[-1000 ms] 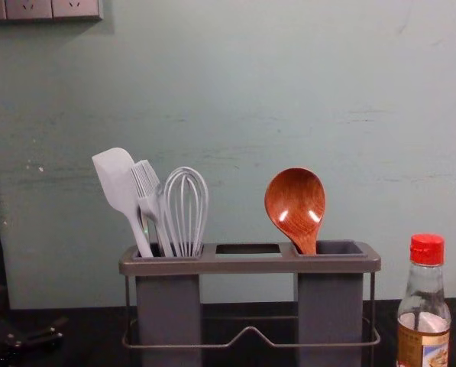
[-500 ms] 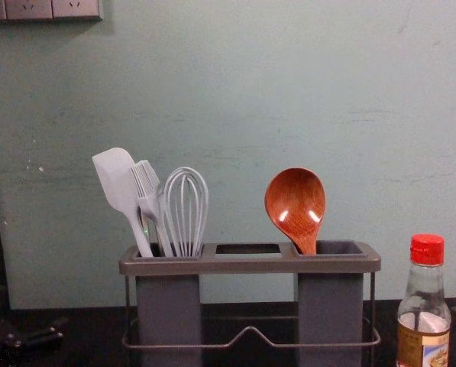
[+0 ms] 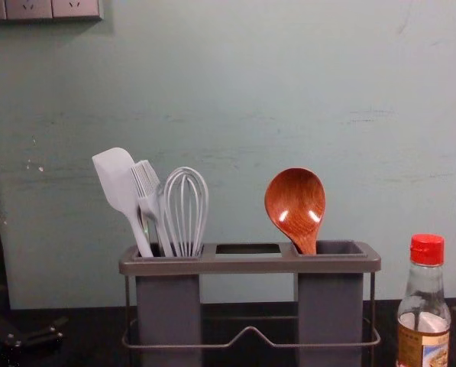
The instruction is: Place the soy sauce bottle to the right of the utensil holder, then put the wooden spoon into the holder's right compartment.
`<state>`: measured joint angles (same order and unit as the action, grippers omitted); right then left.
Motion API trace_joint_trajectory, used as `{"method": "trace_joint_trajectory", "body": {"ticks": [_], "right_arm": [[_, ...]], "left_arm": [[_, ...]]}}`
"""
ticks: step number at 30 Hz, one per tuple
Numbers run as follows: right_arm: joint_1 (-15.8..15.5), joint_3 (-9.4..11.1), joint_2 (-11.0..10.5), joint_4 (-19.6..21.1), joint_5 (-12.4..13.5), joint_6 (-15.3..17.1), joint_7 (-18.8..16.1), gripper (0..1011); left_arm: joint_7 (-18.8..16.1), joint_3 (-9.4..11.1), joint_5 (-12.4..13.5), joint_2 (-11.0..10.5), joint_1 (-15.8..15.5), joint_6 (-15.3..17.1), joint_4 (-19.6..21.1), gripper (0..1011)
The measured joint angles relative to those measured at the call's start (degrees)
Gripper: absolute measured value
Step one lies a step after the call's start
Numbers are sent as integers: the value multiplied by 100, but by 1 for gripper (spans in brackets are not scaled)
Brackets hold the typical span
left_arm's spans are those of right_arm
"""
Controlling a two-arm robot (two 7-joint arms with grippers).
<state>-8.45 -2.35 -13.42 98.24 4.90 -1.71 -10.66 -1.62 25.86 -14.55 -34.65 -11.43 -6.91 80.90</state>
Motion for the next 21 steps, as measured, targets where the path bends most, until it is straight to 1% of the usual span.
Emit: {"method": "trace_joint_trajectory", "body": {"ticks": [21], "right_arm": [[-2,0,0,9,-12,9,9,1002]], "left_arm": [[0,0,0,0,0,0,0,1005]]}}
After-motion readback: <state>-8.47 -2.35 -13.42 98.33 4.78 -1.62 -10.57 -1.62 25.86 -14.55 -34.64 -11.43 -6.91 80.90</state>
